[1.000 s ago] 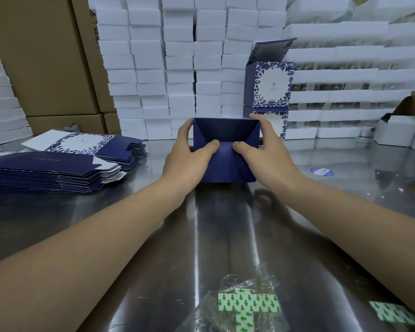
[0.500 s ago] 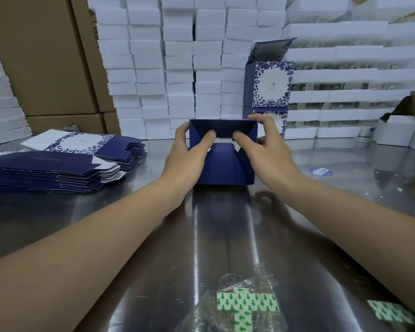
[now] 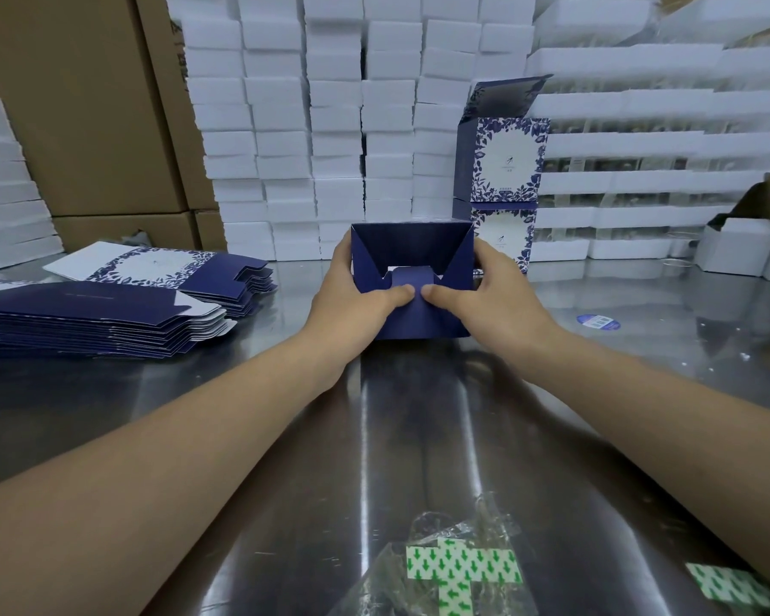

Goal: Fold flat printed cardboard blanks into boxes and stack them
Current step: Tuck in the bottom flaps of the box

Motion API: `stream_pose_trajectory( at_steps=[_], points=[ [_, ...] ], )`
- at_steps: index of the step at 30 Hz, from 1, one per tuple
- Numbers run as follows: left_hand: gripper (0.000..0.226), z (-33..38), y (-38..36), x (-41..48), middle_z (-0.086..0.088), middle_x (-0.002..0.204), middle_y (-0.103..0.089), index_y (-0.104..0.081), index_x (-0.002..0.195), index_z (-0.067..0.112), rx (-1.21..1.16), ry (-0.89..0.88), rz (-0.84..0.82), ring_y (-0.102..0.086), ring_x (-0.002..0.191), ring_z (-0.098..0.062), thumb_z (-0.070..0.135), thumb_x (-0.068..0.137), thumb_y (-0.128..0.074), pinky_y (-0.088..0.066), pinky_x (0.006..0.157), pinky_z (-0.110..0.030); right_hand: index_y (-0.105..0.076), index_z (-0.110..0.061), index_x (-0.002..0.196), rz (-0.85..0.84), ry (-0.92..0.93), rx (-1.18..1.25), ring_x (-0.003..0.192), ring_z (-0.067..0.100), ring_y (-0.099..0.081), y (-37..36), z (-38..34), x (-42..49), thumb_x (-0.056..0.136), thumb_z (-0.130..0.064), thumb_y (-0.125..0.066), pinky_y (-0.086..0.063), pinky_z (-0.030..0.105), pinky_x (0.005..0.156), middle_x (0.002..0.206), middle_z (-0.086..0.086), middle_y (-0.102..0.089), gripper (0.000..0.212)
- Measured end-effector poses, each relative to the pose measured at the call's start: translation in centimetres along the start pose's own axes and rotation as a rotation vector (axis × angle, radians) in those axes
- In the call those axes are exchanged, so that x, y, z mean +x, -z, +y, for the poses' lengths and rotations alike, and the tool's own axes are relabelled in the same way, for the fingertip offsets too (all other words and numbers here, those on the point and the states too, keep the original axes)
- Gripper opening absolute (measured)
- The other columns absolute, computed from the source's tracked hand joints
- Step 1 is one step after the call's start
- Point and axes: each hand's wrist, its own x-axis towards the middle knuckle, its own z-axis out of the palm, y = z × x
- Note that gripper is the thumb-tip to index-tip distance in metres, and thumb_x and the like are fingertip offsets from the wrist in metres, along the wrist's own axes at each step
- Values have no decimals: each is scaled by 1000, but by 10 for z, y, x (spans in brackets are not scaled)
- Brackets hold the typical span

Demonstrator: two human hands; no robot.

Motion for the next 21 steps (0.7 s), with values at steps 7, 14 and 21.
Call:
stream_pose_trajectory(
  at_steps=[7, 14, 21],
  points=[
    [69, 4, -1, -3, 24, 119, -73, -55, 131, 44, -34, -16, 2, -70, 110, -2, 34, 69, -84, -58, 96, -31, -61, -34, 135, 11, 21, -19, 116, 25, -65, 0, -2, -2, 87, -29, -84, -56, 49, 100, 128, 5, -65, 53],
    [69, 22, -2, -6, 15, 138, -69, -55, 145, 37, -211, 98, -66, -65, 128, -9, 77, 88, -58, -43, 116, -39, -69, -40, 123, 36, -87, 134, 118, 17, -66, 0, -16, -5, 83, -87, -42, -49, 51, 109, 120, -15, -73, 68],
    [54, 29, 7, -6, 4, 109, -66, -50, 132, 29, -222, 5, 152, -62, 84, -2, -2, 87, -52, -50, 72, -14, -53, -30, 134, 110, 92, 239, 103, 12, -66, 6, -18, -5, 90, 8, -46, -58, 26, 87, 120, 0, -65, 59]
  ],
)
